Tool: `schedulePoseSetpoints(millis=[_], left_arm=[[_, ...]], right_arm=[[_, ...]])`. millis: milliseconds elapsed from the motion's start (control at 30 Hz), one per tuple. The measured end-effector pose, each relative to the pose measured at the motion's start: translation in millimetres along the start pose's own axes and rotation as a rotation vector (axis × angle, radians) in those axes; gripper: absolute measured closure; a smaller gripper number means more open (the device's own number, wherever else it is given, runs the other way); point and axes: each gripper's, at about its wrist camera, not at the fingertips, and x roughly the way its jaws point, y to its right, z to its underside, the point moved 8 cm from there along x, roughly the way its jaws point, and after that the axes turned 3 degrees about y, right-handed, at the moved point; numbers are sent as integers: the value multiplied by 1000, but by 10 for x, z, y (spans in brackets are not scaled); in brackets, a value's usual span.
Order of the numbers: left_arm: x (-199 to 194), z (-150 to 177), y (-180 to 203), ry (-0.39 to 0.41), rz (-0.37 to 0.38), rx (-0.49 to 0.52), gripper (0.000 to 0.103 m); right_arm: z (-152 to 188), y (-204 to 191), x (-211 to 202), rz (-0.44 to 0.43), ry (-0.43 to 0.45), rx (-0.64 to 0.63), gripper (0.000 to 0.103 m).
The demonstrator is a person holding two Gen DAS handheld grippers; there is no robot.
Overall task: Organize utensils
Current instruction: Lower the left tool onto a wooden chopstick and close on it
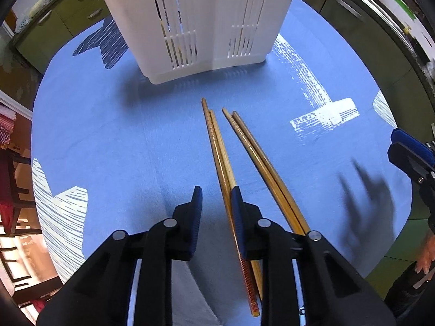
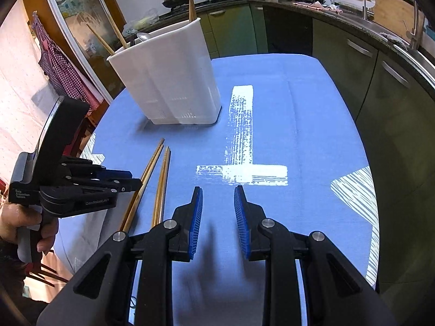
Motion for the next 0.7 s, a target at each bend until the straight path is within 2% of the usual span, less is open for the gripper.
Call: schedulePoseSetpoints(millis=[167, 233, 300, 400, 500, 700], left_arm=[[24, 14, 41, -10, 9, -4, 83], [44, 36, 28, -31, 22, -1, 88], [55, 31, 26, -26, -4, 9, 92], [54, 20, 18, -30, -10, 5, 93], [48, 13, -11, -36, -9, -9, 93], [30, 20, -79, -33, -24, -7, 96]], right_arm=[[-1, -8, -4, -6, -1, 1, 78], [1, -20, -2, -8, -3, -2, 78], [-3, -28, 2, -14, -5, -1, 78], [-10, -32, -2, -15, -5, -1, 78], [-10, -37, 2, -17, -7, -2, 74], [-1, -154, 99, -6, -39, -48, 74]])
